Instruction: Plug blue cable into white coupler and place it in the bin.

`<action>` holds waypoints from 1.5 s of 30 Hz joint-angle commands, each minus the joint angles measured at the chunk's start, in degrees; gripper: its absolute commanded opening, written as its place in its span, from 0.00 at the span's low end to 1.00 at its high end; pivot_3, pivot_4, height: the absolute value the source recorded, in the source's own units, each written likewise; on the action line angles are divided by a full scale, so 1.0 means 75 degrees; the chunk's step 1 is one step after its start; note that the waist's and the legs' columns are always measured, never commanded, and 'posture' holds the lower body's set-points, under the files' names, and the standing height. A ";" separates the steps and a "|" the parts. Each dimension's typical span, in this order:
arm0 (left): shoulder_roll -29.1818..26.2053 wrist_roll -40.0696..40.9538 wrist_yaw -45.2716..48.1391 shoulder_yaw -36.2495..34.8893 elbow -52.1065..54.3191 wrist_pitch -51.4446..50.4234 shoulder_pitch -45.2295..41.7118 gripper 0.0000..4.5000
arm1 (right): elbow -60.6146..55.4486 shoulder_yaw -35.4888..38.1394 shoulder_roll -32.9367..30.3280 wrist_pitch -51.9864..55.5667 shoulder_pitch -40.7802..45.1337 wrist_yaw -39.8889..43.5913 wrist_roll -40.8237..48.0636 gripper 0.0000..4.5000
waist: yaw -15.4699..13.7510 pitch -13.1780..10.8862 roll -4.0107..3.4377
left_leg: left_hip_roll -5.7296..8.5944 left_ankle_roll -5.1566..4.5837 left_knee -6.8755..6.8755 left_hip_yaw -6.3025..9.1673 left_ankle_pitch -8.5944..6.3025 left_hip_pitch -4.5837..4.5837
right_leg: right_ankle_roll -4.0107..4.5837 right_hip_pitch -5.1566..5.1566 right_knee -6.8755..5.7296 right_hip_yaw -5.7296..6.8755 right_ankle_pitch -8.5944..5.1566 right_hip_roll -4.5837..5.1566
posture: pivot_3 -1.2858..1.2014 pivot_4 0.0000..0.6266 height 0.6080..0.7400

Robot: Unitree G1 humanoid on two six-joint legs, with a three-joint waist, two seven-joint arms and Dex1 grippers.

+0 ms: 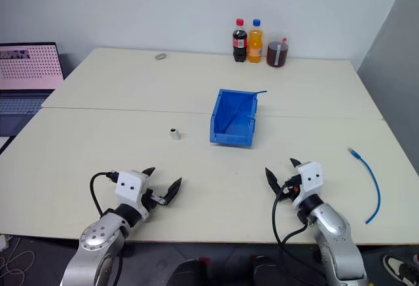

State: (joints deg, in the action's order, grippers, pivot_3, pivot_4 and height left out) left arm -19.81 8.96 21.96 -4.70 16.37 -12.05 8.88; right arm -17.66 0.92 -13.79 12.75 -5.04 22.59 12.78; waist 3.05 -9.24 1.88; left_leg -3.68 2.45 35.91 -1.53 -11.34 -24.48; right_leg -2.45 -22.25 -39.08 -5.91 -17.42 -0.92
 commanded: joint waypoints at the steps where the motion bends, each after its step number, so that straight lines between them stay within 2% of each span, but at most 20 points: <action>1: 0.0006 -0.0017 -0.0006 0.0018 0.0303 0.0148 -0.0035 1.00 | -0.0159 0.0019 -0.0071 -0.0191 0.0101 0.0085 0.0044 0.99 | 0.0000 0.0000 0.0000 | 0.0000 0.0000 0.0000 0.0000 0.0000 0.0000 | 0.0000 0.0000 0.0000 0.0000 0.0000 0.0000 | 0.52 0.24 1.00; 29: -0.0015 0.0297 0.0275 -0.0152 0.0048 0.1151 -0.0054 1.00 | 0.0423 -0.0158 -0.0140 -0.0437 0.0442 0.0291 -0.0036 0.99 | -0.0016 0.0000 0.0000 | 0.0001 0.0000 0.0000 0.0001 0.0000 0.0000 | 0.0002 0.0002 0.0000 0.0002 0.0001 -0.0001 | 0.52 0.24 1.00; 34: -0.0052 0.1175 0.0912 -0.0227 0.0209 0.0933 -0.0016 1.00 | 0.0378 -0.0140 -0.0127 -0.0447 0.0403 0.0227 -0.0052 0.99 | -0.0015 0.0000 0.0000 | 0.0001 0.0000 0.0000 0.0001 0.0000 0.0000 | 0.0001 0.0003 0.0000 0.0003 0.0001 0.0000 | 0.52 0.24 1.00; 38: -0.0418 0.1124 0.1410 0.0054 0.0294 0.0942 -0.0213 1.00 | 0.0250 -0.0028 -0.0106 -0.0500 0.0301 0.0075 -0.0058 0.99 | -0.0011 0.0000 0.0000 | 0.0001 0.0000 0.0001 0.0002 0.0000 0.0000 | 0.0002 0.0003 0.0000 0.0004 0.0001 -0.0001 | 0.52 0.24 1.00; 45: -0.1003 0.1305 0.2842 0.1028 0.0275 0.0608 -0.1496 1.00 | -0.0595 0.0979 -0.0323 -0.0162 -0.0071 -0.0417 0.0247 0.99 | -0.0133 -0.0005 -0.0010 | 0.0012 0.0000 0.0010 0.0005 0.0001 -0.0009 | -0.0007 0.0003 0.0001 0.0006 0.0003 0.0003 | 0.52 0.24 1.00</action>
State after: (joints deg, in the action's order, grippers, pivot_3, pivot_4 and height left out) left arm -26.66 17.66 40.47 1.66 16.51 -7.47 -0.83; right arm -18.29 5.03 -15.48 10.86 -5.15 20.77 12.98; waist 2.05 -9.27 1.80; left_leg -3.61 2.45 35.98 -1.51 -11.34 -24.53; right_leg -2.50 -22.22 -39.06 -5.87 -17.40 -0.90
